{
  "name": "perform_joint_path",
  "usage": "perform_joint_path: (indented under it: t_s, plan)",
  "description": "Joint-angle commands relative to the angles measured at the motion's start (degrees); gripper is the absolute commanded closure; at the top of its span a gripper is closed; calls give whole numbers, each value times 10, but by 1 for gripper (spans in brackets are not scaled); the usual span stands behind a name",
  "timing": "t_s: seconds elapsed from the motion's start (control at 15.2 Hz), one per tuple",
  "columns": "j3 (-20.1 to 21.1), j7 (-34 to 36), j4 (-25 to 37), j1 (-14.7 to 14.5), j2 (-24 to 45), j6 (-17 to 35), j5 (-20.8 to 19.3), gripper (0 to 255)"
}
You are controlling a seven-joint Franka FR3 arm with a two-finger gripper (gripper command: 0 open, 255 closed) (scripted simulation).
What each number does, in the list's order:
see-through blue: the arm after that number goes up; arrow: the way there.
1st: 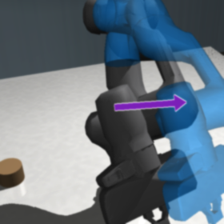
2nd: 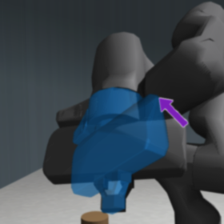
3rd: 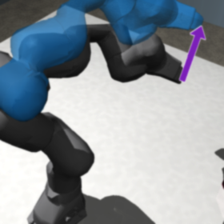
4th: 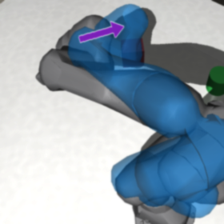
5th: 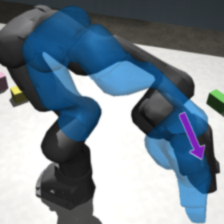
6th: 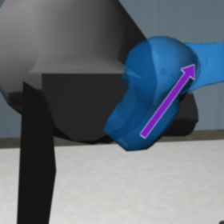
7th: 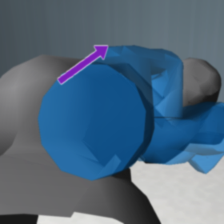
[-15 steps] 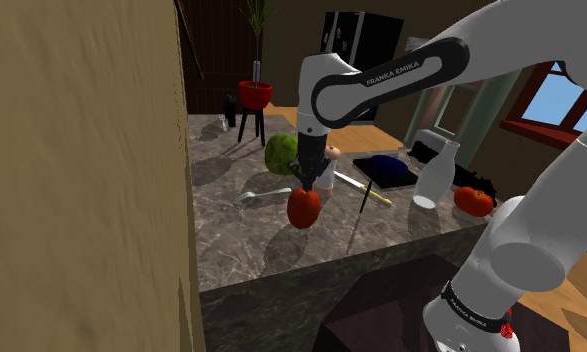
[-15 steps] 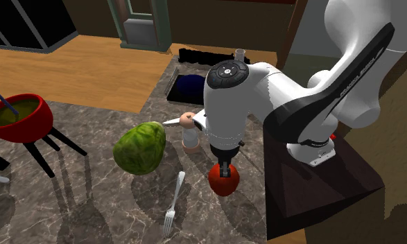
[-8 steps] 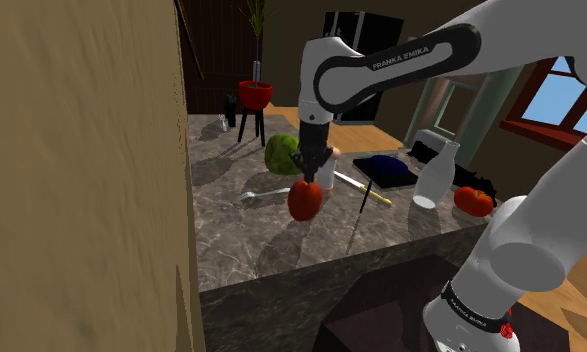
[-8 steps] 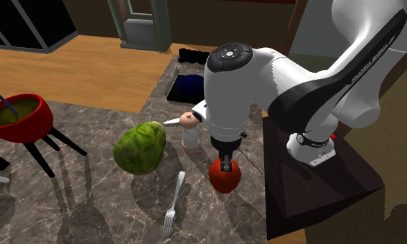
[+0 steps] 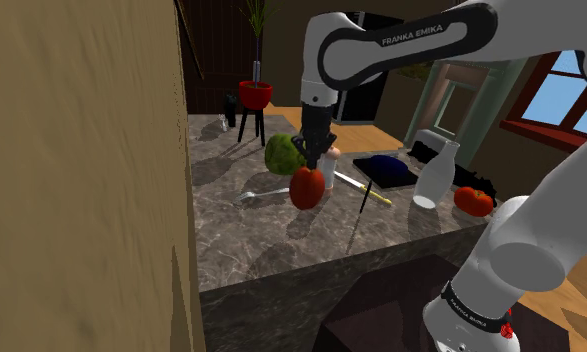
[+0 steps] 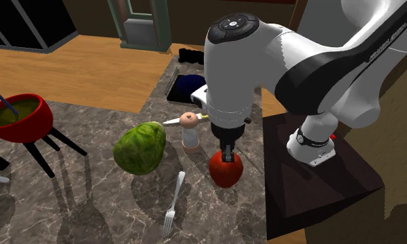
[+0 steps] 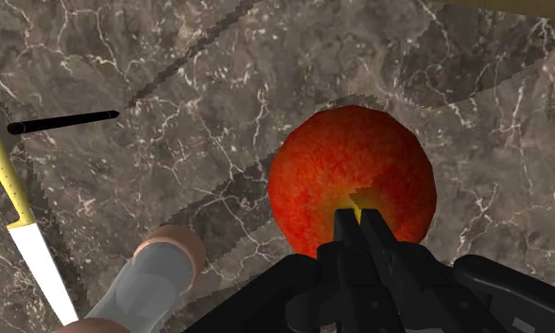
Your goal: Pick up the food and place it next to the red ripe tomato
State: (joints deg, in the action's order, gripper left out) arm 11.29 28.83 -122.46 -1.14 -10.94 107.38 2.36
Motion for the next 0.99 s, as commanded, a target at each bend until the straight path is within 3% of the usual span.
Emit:
perform_joint_path:
  t_s: [0.0, 0.92]
  plan:
    - [0, 0, 14, 0, -2, -16, 0, 255]
    - [-3, 0, 116, 1, -8, -124, 0, 255]
